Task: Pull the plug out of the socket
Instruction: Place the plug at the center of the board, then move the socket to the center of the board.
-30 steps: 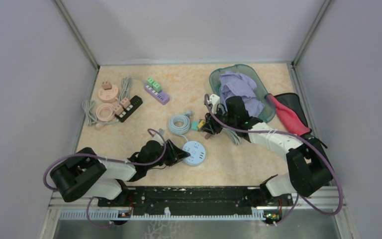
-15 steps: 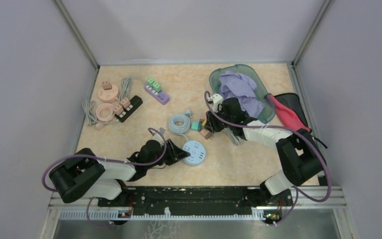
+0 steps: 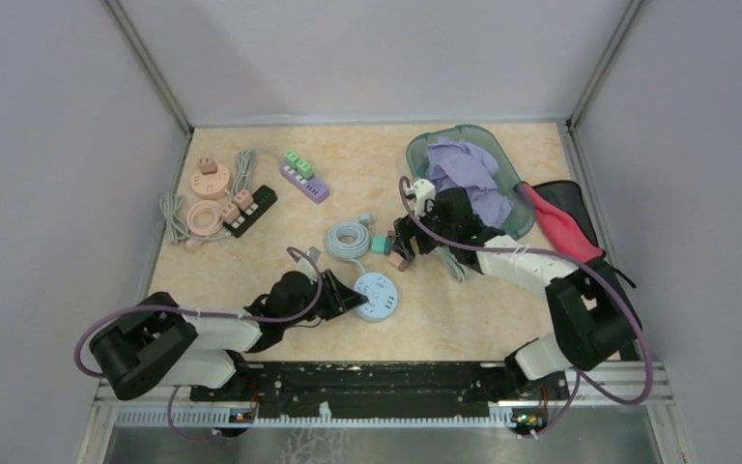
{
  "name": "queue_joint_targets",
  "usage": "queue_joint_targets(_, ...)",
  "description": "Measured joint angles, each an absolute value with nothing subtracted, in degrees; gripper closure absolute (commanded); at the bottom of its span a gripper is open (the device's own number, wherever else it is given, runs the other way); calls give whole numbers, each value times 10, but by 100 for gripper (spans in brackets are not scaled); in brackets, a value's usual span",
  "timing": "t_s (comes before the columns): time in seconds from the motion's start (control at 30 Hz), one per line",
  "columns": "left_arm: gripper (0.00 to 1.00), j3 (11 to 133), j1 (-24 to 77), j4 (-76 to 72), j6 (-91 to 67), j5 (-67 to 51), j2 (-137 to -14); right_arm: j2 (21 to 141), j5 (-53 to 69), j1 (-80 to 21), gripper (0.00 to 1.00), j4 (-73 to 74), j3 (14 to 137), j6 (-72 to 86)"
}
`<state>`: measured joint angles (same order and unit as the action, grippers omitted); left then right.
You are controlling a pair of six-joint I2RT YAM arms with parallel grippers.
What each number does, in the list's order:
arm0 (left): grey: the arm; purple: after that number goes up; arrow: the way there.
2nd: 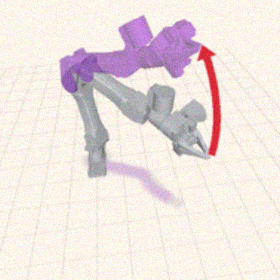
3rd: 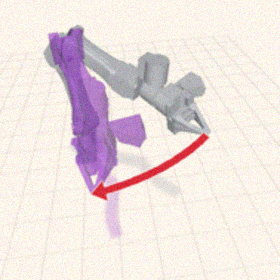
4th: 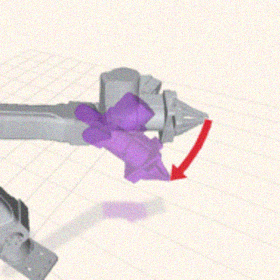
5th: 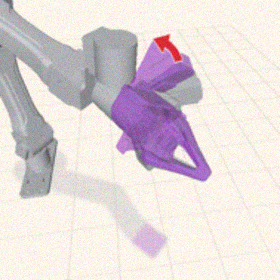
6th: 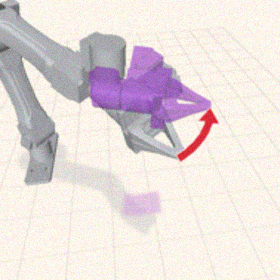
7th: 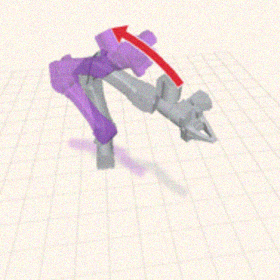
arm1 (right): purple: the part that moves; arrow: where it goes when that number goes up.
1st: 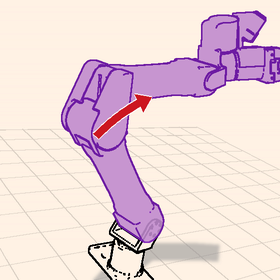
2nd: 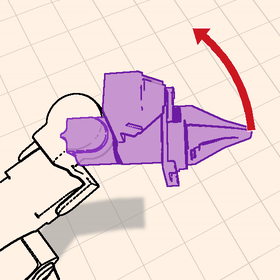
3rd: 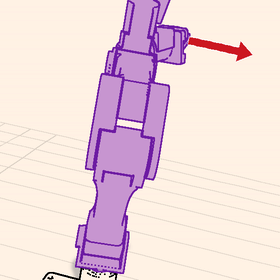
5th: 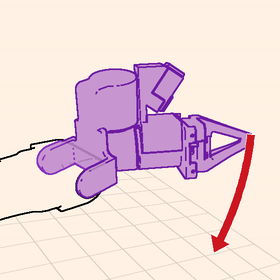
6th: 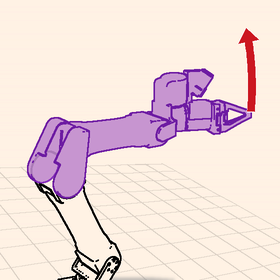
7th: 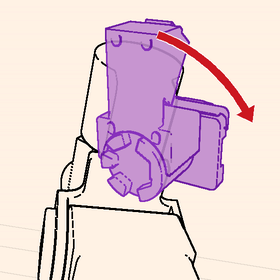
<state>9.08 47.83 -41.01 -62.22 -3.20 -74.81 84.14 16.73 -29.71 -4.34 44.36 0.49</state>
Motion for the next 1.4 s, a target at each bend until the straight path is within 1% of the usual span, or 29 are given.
queue_joint_targets(0.23, 97, 88, 475, -402, -595, -29, -725, 780, 247, -295, 24, 27, 471, -93)
queue_joint_targets(0.4, 97, 78, 453, -401, -571, -37, -698, 727, 302, -280, 25, 68, 478, -159)
queue_joint_targets(0.6, 98, 86, 376, -395, -552, -85, -694, 696, 329, -246, 25, 86, 478, -186)
queue_joint_targets(0.7, 100, 110, 328, -395, -547, -115, -716, 686, 334, -234, 25, 92, 478, -191)
queue_joint_targets(0.83, 100, 169, 267, -398, -545, -159, -784, 674, 342, -223, 25, 95, 478, -195)
queue_joint_targets(0.97, 100, 247, 232, -398, -543, -193, -872, 664, 346, -214, 25, 95, 478, -195)
queue_joint_targets(1.33, 100, 516, 204, -301, -485, -228, -1064, 656, 352, -208, 25, 95, 478, -195)
queue_joint_targets(1.4, 98, 568, 201, -280, -473, -235, -1096, 656, 353, -208, 25, 95, 478, -195)
